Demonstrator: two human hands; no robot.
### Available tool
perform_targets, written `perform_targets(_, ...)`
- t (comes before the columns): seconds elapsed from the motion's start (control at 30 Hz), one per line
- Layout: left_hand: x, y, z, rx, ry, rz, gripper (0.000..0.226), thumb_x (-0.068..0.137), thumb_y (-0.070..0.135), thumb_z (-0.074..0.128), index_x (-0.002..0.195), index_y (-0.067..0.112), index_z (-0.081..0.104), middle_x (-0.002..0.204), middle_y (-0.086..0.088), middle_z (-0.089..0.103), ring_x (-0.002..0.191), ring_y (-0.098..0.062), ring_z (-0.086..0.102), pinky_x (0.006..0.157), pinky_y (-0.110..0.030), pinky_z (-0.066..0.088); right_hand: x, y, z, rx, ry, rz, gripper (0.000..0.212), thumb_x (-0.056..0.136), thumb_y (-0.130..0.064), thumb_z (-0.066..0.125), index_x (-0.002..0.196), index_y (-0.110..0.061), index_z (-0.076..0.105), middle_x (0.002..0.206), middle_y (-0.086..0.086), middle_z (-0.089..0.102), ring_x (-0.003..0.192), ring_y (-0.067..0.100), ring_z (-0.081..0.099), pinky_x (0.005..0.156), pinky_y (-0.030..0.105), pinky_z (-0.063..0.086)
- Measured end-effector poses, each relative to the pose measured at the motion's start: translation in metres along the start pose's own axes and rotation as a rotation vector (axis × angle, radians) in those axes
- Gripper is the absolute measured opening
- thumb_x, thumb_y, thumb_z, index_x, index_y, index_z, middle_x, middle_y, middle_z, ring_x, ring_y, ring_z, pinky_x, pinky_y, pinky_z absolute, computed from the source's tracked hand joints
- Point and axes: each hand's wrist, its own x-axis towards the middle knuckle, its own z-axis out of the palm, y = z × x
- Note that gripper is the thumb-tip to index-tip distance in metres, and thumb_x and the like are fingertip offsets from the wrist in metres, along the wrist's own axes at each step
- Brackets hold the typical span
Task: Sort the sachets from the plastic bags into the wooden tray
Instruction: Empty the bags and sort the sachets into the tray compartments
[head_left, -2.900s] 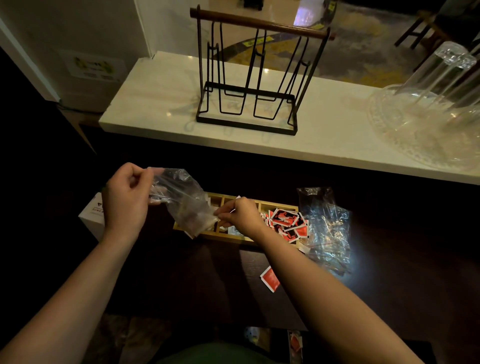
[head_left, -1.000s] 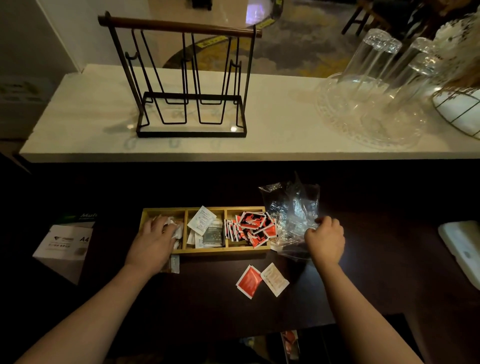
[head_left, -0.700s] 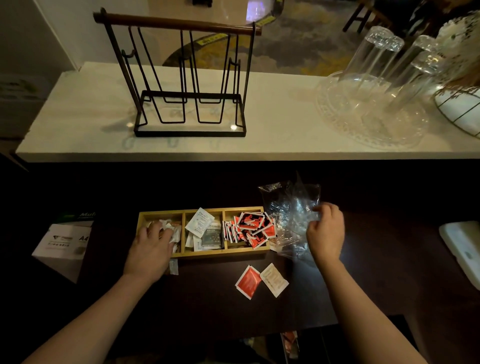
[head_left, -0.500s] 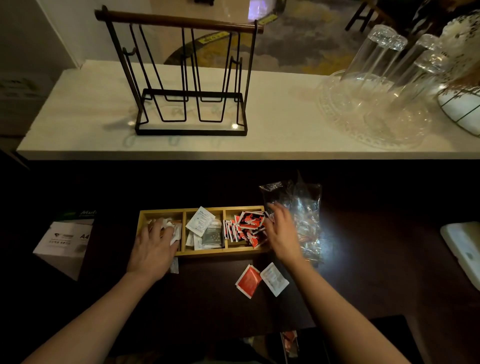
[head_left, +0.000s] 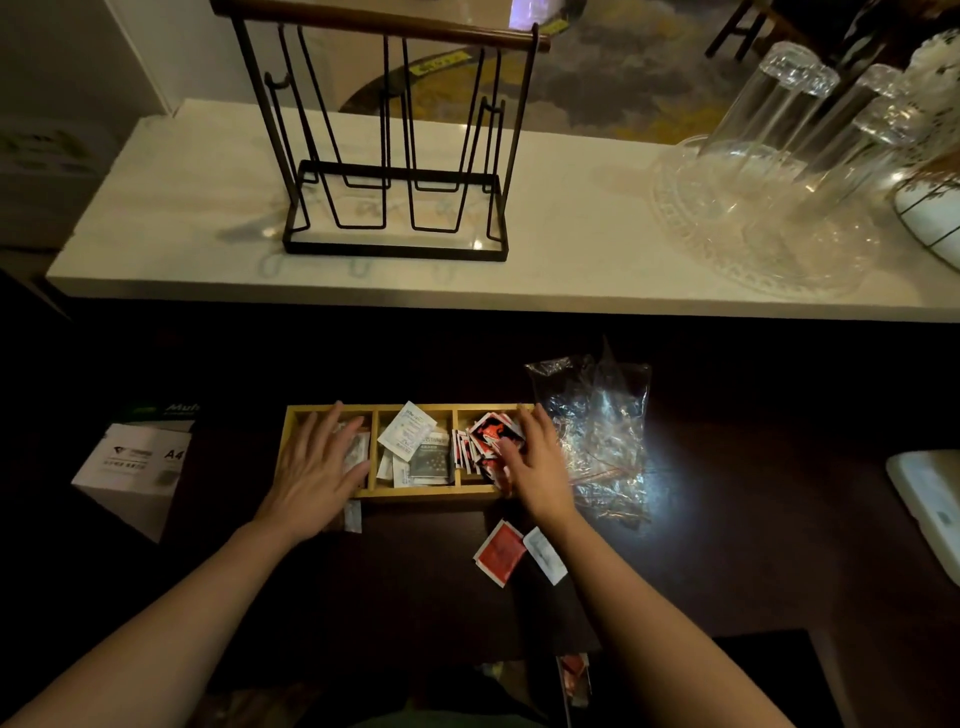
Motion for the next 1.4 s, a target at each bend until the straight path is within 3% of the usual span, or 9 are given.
perform_targets(0.13,-0.011,0.001,-0.011,-0.035,0.096,0.027,0.068,0.087,0.057,0.022,0.145,0.022,0.027,0.159,-0.005,0.013,0.146,-0.026,0.013,0.115,-0.045,0.018,-0.035,0.014,-0.019,-0.194,0.214,-0.132,0.013,0.089,-0.01,0.054,0.099,-0.017,0.058,0.103,0.0,0.057,0.097,0.016,0.054,0.077,0.027,0.044)
perform_targets(0.33,-0.057,0.013,-0.003,-0.007,0.284,0.005,0.018,0.084,0.013,0.062,0.101,0.01,0.057,0.103,-0.008,0.057,0.082,-0.021,0.061,0.059,-0.028,0.052,-0.074,0.055,-0.011,-0.546,-0.044,0.06,0.046,0.082,-0.043,0.063,0.12,-0.019,0.054,0.119,0.004,0.051,0.111,0.025,0.05,0.079,0.035,0.051)
perform_targets(0.47,-0.077,0.01,0.019,0.113,0.055,-0.006,0.03,0.082,0.022,0.066,0.111,0.016,0.06,0.109,-0.001,0.059,0.091,-0.015,0.062,0.056,-0.02,0.051,-0.083,0.059,-0.001,-0.642,-0.14,0.126,0.06,0.08,-0.053,0.061,0.124,-0.016,0.045,0.122,0.008,0.045,0.114,0.027,0.044,0.08,0.037,0.051)
perform_targets(0.7,-0.075,0.015,0.028,0.392,-0.083,-0.078,0.061,0.07,0.028,0.076,0.127,0.014,0.057,0.111,-0.012,0.06,0.093,-0.028,0.061,0.062,-0.035,0.055,-0.08,0.045,0.016,-0.746,-0.081,0.026,0.027,0.085,-0.012,0.051,0.112,-0.006,0.054,0.108,0.016,0.055,0.099,0.033,0.054,0.061,0.036,0.053)
perform_targets(0.83,-0.07,0.016,0.028,0.529,-0.127,-0.034,0.064,0.076,0.025,0.07,0.136,0.021,0.047,0.115,-0.013,0.059,0.1,-0.028,0.058,0.07,-0.035,0.05,-0.069,0.043,0.004,-0.41,-0.067,0.16,0.026,0.092,-0.014,0.047,0.117,-0.016,0.055,0.109,0.008,0.065,0.099,0.027,0.062,0.075,0.036,0.05)
perform_targets(0.93,-0.066,0.016,0.03,0.573,-0.153,0.001,0.061,0.049,0.012,0.086,0.107,0.013,0.069,0.088,-0.015,0.065,0.074,-0.031,0.063,0.052,-0.036,0.05,-0.062,0.048,-0.004,-0.012,-0.052,0.333,0.017,0.092,-0.022,0.057,0.102,-0.014,0.068,0.094,0.007,0.073,0.085,0.021,0.069,0.075,0.036,0.054)
perform_targets(1.03,-0.061,0.019,0.024,0.511,-0.138,0.035,0.041,0.061,0.013,0.081,0.101,0.017,0.068,0.091,-0.007,0.067,0.078,-0.026,0.066,0.056,-0.036,0.051,-0.059,0.054,-0.007,0.291,-0.102,0.515,0.016,0.093,-0.017,0.055,0.091,-0.009,0.07,0.092,0.016,0.074,0.083,0.027,0.071,0.073,0.039,0.058)
perform_targets(1.17,-0.061,0.027,0.018,0.073,-0.062,-0.069,0.003,0.089,0.028,0.059,0.087,0.028,0.062,0.084,0.007,0.064,0.078,-0.012,0.062,0.058,-0.027,0.047,-0.062,0.042,-0.013,0.686,-0.152,0.645,0.019,0.096,-0.009,0.048,0.092,0.0,0.064,0.089,0.019,0.069,0.075,0.024,0.067,0.06,0.026,0.058)
perform_targets(1.4,-0.065,0.079,-0.012,-1.221,-0.395,-0.439,0.022,0.093,0.006,0.053,0.112,0.014,0.059,0.103,-0.013,0.07,0.089,-0.027,0.071,0.066,-0.033,0.06,-0.069,-0.014,0.003,0.897,-0.361,0.53,0.008,0.086,-0.007,0.062,0.08,-0.008,0.067,0.077,0.008,0.07,0.067,0.016,0.066,0.064,0.025,0.054)
